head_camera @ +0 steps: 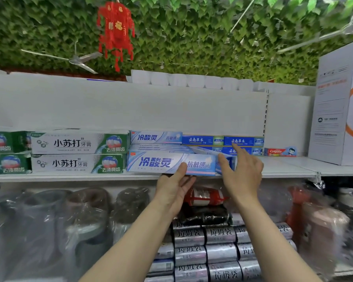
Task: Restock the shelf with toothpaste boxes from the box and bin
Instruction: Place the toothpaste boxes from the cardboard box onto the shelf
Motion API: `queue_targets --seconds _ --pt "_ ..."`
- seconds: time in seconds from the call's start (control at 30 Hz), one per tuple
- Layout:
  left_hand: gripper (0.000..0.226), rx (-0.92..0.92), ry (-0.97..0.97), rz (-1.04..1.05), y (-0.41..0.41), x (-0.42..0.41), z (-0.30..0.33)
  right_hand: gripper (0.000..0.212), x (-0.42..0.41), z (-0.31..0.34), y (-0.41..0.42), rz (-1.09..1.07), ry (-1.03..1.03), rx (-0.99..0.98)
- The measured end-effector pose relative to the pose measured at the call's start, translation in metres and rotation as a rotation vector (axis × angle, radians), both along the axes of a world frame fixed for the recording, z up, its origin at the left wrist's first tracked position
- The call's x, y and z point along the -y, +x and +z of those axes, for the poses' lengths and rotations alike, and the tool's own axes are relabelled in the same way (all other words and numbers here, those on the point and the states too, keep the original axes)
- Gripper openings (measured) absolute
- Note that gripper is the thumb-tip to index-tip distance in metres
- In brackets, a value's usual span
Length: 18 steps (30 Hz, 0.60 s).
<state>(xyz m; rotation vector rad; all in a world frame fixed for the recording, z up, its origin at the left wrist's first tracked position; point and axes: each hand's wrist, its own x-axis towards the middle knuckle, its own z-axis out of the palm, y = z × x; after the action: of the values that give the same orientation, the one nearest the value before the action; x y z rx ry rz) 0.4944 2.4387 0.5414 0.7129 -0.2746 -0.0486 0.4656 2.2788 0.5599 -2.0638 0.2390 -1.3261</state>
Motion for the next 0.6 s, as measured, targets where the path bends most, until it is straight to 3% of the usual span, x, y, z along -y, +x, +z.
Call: queue_targets --seconds 0.2,0.47,0.53,0.6 --pt "0.032 0.017 -0.021 -0.039 0.005 -0.004 -0.001 0.046 -0.025 -0.001 -0.004 0.236 0.181 0.178" --pt "0.027 0.053 0.043 -0.020 0.013 -0.013 0.001 0.037 -0.039 0.001 0.004 0.588 0.387 -0.012" --pt "0.032 0.063 0.183 0.011 0.014 -0.019 0.000 0.034 -0.038 0.000 0.010 0.681 0.489 0.033" --pt "0.032 0.054 0.490 0.083 0.011 -0.027 0.003 0.032 -0.039 0.000 0.016 0.713 0.553 0.076"
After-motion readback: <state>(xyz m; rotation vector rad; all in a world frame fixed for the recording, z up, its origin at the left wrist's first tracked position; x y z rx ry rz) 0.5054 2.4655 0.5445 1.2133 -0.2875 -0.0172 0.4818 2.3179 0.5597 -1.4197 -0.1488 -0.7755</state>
